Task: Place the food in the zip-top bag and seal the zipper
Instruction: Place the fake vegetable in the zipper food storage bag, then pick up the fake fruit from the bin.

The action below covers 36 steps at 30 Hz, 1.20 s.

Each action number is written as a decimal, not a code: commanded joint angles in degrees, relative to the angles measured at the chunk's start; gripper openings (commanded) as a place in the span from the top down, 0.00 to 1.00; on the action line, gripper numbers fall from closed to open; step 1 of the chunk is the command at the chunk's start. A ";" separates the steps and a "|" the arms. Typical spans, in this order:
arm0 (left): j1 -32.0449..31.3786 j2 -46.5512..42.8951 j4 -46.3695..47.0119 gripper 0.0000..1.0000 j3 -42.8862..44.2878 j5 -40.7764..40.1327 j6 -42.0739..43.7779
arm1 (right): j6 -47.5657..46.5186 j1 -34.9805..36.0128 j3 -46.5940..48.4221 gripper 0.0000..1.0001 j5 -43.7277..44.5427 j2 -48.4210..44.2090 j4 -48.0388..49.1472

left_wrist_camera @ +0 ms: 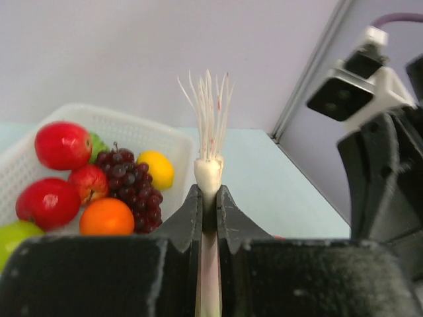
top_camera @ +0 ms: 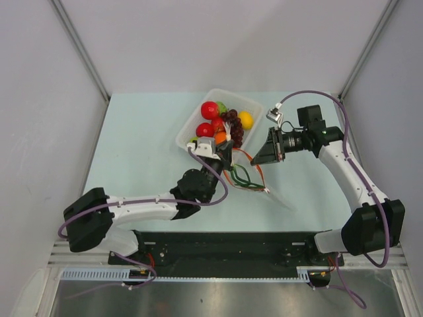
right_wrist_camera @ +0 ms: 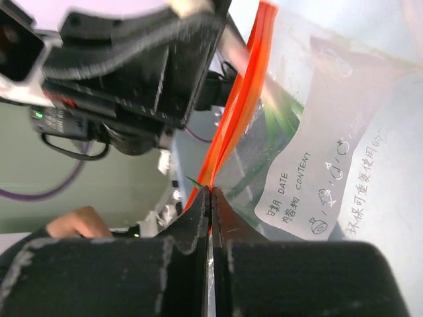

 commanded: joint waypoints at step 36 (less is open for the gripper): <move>17.43 -22.12 -74.97 0.40 26.49 57.03 6.87 | -12.91 1.13 5.77 1.00 7.92 -3.22 -7.23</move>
